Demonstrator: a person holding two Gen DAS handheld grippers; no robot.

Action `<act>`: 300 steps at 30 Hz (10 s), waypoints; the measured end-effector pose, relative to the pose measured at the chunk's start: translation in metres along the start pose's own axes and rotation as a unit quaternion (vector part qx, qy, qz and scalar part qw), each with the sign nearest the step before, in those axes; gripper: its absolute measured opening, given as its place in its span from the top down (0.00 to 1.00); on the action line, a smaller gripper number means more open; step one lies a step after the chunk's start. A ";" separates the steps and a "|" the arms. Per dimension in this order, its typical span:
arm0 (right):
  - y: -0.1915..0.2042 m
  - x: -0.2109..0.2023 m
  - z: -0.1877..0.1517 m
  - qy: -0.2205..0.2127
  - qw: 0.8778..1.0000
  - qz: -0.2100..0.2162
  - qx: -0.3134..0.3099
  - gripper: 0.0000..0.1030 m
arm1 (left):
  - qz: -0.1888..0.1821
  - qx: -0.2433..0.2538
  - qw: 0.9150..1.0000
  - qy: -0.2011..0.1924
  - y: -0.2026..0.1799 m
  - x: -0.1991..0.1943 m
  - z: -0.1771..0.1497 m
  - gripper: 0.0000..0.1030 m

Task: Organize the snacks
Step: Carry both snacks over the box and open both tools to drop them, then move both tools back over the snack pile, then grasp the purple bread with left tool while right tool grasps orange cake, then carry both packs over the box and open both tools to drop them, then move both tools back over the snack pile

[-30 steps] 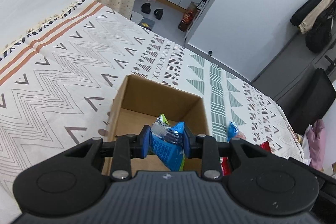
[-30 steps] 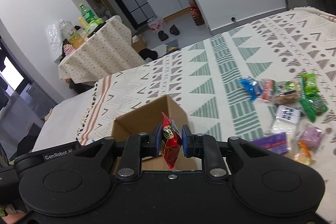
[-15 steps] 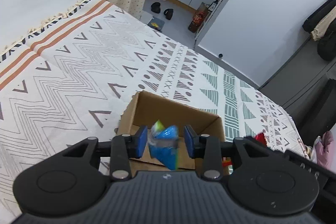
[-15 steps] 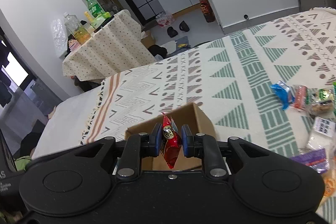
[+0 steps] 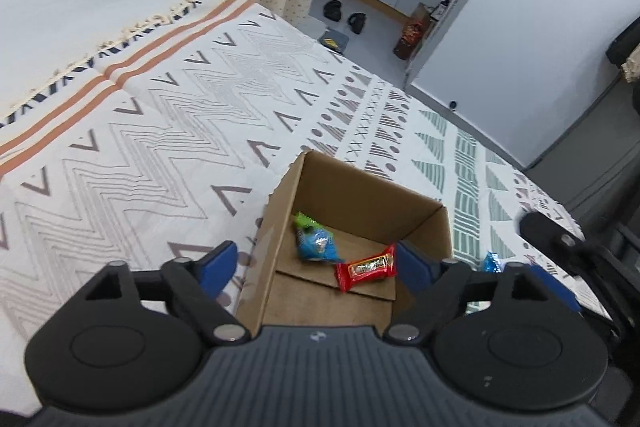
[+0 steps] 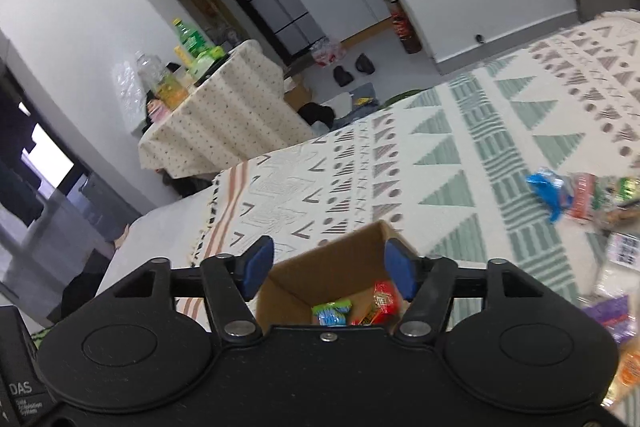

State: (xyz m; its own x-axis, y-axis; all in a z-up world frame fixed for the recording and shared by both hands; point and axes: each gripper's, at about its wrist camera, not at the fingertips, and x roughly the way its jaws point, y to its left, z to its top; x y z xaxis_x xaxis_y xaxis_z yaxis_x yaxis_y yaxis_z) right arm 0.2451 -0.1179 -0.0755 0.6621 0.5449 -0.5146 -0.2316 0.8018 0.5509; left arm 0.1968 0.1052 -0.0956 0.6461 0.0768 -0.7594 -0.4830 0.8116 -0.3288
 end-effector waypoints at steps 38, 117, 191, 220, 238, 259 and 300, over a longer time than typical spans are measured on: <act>-0.117 -0.154 -0.021 -0.059 0.994 -0.080 0.051 0.03 | -0.060 0.113 0.992 0.000 -0.106 -0.075 -0.101 0.06; -0.249 -0.068 -0.057 0.047 0.948 -0.223 0.222 0.68 | -0.092 0.409 0.900 0.121 -0.213 0.093 -0.165 0.26; -0.229 -0.090 -0.051 -0.016 0.968 -0.123 0.220 0.70 | -0.165 0.315 0.928 0.113 -0.198 0.065 -0.150 0.79; -0.087 -0.078 -0.006 -0.051 0.995 -0.029 0.082 0.70 | -0.120 0.195 0.973 0.027 -0.109 -0.022 -0.062 0.79; -0.018 -0.026 -0.005 -0.015 1.000 -0.002 0.024 0.70 | -0.079 0.099 0.992 0.009 -0.028 -0.013 -0.016 0.79; 0.013 0.021 -0.006 0.014 0.999 0.028 -0.009 0.43 | -0.026 0.086 0.996 0.004 -0.008 0.008 -0.008 0.42; -0.136 -0.158 0.007 -0.079 0.992 -0.099 -0.018 0.00 | -0.053 0.150 0.987 0.008 -0.150 -0.054 -0.083 0.00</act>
State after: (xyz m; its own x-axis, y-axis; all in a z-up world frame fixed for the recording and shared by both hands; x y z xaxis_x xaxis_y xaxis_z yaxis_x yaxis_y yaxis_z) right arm 0.1772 -0.3147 -0.0651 0.7996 0.3338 -0.4993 -0.1105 0.8989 0.4240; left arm 0.1855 -0.0688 -0.0517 0.6738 -0.0253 -0.7385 -0.2140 0.9499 -0.2279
